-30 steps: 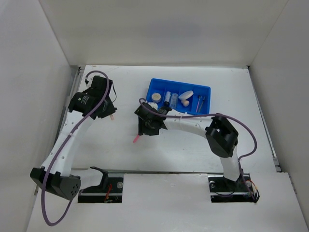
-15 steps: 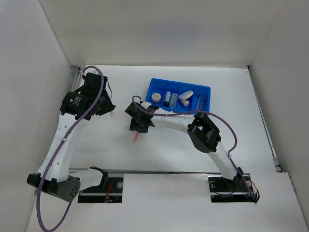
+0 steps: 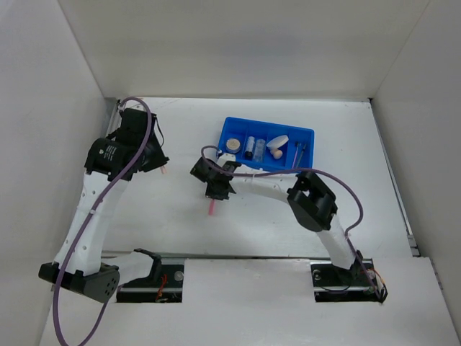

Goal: Organize the makeup

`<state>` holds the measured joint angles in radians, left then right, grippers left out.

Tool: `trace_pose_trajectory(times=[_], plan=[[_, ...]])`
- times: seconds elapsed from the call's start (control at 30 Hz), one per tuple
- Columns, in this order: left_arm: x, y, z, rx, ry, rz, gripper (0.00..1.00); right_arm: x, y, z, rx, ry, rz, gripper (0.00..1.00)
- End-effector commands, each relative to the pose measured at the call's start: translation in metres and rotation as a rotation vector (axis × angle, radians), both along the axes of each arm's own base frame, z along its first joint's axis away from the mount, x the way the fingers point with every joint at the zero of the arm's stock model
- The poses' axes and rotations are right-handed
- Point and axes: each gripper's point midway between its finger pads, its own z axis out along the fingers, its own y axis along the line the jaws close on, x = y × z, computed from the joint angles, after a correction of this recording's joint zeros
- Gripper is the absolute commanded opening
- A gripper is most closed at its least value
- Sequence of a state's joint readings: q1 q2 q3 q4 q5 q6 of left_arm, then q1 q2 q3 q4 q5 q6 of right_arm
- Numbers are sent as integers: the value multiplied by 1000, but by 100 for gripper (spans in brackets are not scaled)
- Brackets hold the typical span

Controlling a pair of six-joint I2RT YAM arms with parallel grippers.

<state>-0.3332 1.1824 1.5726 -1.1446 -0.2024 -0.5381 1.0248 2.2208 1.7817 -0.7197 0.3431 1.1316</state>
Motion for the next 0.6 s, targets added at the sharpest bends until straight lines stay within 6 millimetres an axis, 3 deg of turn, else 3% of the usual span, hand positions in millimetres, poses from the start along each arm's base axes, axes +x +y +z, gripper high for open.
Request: trace_pose_trajectory(times=[0.0, 0.03, 0.07, 0.13, 0.17, 0.2, 0.27, 0.3, 0.47, 0.57], plan=[[2, 4, 18, 13, -47, -14, 0, 0, -24, 66, 12, -128, -32, 0], [2, 4, 18, 13, -47, -14, 0, -5, -40, 64, -15, -132, -39, 0], [2, 4, 18, 13, -47, -14, 0, -6, -50, 98, 31, -182, -54, 0], [5, 1, 16, 14, -45, -27, 0, -6, -85, 110, -25, -236, -99, 0], [5, 1, 16, 14, -45, -28, 0, -4, -102, 134, -4, -270, -130, 0], [7, -4, 11, 5, -27, -51, 0, 7, -129, 140, -42, -290, -187, 0], [7, -9, 9, -7, -23, -76, 0, 16, -162, 149, -79, -316, -239, 0], [11, -13, 7, -18, -18, -86, 0, 23, -177, 165, -74, -349, -263, 0], [15, -31, -2, -71, 10, -162, 0, 70, -261, 175, -201, -368, -417, 0], [16, -40, -3, -100, 16, -199, 0, 94, -284, 173, -266, -364, -447, 0]])
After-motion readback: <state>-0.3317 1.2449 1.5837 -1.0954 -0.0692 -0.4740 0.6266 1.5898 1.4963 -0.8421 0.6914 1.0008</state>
